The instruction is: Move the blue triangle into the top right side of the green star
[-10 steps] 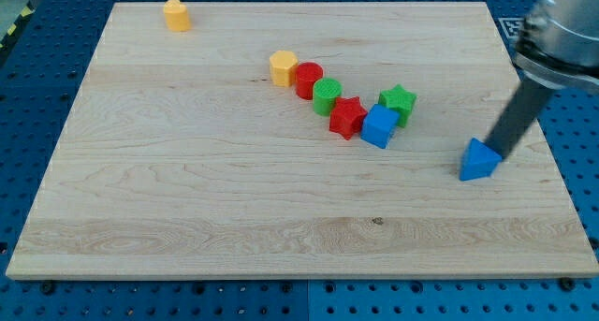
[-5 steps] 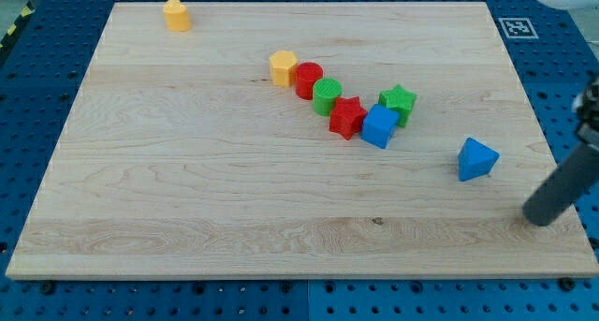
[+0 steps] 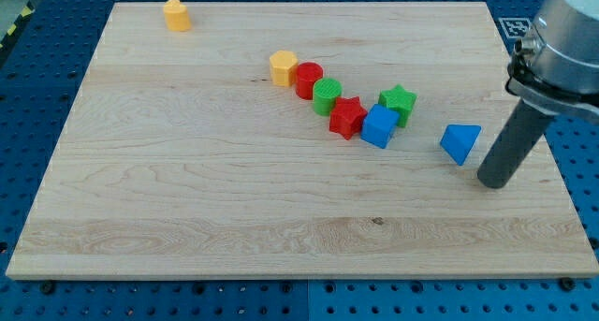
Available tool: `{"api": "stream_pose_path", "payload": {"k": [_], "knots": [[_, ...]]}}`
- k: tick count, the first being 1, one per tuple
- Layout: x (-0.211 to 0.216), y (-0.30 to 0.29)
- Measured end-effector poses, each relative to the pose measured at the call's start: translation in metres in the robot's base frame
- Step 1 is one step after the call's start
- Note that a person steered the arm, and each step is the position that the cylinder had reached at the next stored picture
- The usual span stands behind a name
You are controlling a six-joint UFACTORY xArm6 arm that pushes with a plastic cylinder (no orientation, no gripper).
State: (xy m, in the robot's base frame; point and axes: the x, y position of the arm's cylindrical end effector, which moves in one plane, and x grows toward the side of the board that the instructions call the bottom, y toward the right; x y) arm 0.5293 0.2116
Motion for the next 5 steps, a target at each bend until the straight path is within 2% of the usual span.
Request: {"api": "stream_pose_path", "payload": {"k": [1, 3, 4, 5], "knots": [[-0.003, -0.020], [-0.094, -0.029], [-0.121, -0.029], [-0.121, -0.026]]}}
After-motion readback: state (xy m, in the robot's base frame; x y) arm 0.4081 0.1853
